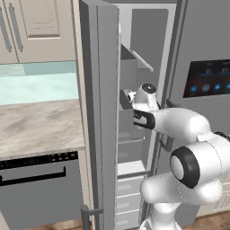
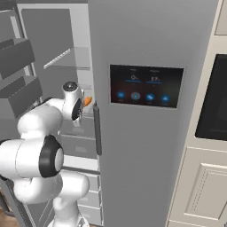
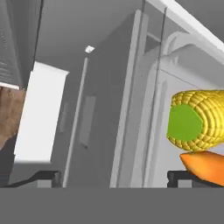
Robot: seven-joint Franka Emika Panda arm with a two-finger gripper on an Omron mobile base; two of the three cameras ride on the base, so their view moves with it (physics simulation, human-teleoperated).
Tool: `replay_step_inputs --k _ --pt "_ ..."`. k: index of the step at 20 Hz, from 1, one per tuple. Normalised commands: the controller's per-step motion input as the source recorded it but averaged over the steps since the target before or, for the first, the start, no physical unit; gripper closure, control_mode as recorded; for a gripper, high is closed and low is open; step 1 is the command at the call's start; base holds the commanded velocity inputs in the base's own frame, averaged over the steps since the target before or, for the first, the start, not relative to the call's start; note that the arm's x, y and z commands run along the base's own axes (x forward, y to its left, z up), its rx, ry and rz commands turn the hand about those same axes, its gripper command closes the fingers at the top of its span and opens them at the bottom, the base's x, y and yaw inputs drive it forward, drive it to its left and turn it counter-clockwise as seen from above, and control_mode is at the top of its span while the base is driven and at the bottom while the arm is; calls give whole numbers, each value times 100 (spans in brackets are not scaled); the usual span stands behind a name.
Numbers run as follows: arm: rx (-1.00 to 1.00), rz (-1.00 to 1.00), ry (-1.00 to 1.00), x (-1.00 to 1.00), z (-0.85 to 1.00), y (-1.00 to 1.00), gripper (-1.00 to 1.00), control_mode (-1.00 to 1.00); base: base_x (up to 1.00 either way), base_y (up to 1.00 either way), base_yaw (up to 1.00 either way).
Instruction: Take the carrot and corn out of the freezer and place them in the tupperware container on the counter. Then put the tupperware containing the vegetables back in the freezer.
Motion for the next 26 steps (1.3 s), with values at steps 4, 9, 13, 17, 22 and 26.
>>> replay_step_inputs --k 4,9,13,17,22,26 --pt "0 0 -25 -69 43 -9 -100 -100 0 0 0" --pt "3 -14 -31 39 56 0 -100 -100 0 0 0" --pt "1 -6 -25 -31 84 -20 -100 -100 0 0 0" --pt "0 -1 -18 -98 76 -25 -100 -100 0 0 0" --pt "0 0 -16 -97 89 -31 -100 -100 0 0 0" --pt "0 0 -3 -83 100 -19 -100 -100 0 0 0"
